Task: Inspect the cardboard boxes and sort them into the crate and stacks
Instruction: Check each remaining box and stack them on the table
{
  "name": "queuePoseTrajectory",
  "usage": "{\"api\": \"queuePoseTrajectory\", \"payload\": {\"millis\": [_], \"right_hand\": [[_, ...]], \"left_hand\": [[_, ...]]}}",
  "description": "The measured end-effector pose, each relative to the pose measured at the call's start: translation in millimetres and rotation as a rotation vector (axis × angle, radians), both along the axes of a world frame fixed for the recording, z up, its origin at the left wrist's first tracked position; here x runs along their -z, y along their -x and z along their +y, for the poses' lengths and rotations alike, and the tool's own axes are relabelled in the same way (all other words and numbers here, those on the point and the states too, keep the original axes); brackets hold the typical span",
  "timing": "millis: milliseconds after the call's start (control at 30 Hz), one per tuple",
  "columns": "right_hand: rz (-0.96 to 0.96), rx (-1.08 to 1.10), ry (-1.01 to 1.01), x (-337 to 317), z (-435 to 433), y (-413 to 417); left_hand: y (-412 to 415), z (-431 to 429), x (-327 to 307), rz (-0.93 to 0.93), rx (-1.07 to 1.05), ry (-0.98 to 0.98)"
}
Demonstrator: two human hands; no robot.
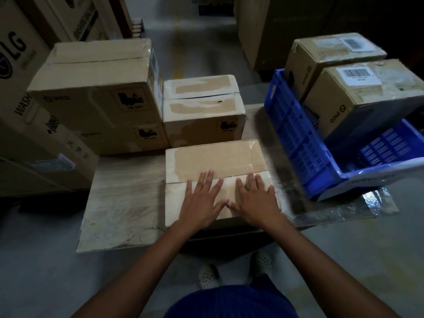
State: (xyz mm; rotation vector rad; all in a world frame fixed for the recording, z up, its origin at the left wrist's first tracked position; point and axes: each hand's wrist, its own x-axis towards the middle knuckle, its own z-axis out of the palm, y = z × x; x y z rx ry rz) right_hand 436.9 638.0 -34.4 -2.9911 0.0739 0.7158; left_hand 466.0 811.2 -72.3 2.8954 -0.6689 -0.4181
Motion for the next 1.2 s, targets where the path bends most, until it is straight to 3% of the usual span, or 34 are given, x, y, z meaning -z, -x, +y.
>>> {"api": "queuePoseTrajectory", "payload": {"millis": [133, 267, 600, 733, 933, 1067, 1200], "right_hand": [[0.078, -0.006, -0.044, -5, -1, -4], [0.095, -0.023, -0.041, -7, 0, -6], [0.03, 0.052, -0.095, -7, -25, 0], [-0.031, 0.057, -0.121, -16, -24, -9], [-0.071, 0.135, -0.22, -21, -32, -14], [-0.166, 0.151, -0.145, -14, -18, -4], [-0.2, 0.359, -0.284, -24, -16, -23]], "left_hand": [[-11, 16, -12, 0.144, 0.116, 0.04], [-19, 28, -12, 0.174, 0.225, -0.024], [9, 21, -4, -0.031, 0.16, -0.005], [8, 23, -2, -0.03, 0.039, 0.07], [-15, 48, -4, -0.105, -0.432, 0.247], [-24, 61, 2, 0.013, -0.441, 0.257], [-28, 64, 0, 0.098, -0.455, 0.347]]}}
